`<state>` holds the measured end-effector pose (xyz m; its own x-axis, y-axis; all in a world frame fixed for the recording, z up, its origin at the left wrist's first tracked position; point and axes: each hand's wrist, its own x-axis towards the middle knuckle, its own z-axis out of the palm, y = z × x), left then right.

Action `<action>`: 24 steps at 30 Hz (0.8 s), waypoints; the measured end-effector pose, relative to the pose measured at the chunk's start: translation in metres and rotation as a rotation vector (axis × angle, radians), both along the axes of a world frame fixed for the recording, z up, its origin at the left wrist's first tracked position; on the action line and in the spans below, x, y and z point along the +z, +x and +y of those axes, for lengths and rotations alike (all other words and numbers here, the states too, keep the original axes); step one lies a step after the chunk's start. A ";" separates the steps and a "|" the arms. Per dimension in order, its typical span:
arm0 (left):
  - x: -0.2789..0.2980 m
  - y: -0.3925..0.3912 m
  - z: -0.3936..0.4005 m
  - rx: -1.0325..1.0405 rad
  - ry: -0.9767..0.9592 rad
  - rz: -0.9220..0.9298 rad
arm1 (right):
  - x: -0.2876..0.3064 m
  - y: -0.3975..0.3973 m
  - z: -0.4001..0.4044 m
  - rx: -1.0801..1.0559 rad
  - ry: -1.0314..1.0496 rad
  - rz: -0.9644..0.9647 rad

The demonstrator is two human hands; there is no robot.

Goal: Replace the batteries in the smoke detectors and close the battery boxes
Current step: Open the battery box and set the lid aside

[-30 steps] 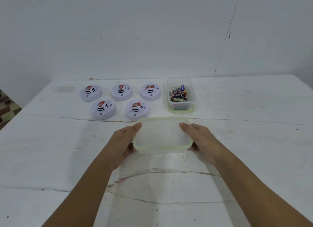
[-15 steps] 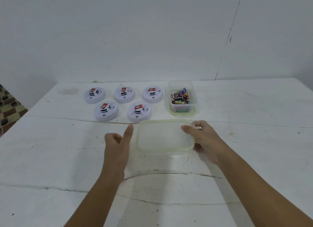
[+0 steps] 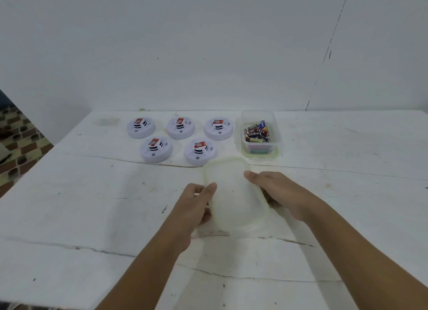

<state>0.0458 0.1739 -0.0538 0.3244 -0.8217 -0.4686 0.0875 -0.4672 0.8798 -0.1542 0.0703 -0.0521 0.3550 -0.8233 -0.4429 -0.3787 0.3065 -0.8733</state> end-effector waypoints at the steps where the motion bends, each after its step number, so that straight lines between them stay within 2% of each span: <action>1: 0.000 0.003 -0.005 -0.011 -0.008 0.011 | 0.000 0.001 0.000 -0.004 0.008 -0.011; 5: 0.005 0.015 -0.020 -0.061 -0.021 0.072 | -0.009 0.006 0.000 -0.052 0.097 -0.120; 10: 0.000 0.025 -0.024 -0.132 -0.035 0.280 | -0.015 0.004 0.003 -0.063 0.112 -0.165; 15: 0.000 0.024 -0.025 -0.105 -0.069 0.232 | -0.015 0.002 0.003 -0.047 0.140 -0.184; 24: 0.000 0.024 -0.022 -0.114 -0.089 0.285 | -0.016 0.007 0.003 -0.091 0.193 -0.190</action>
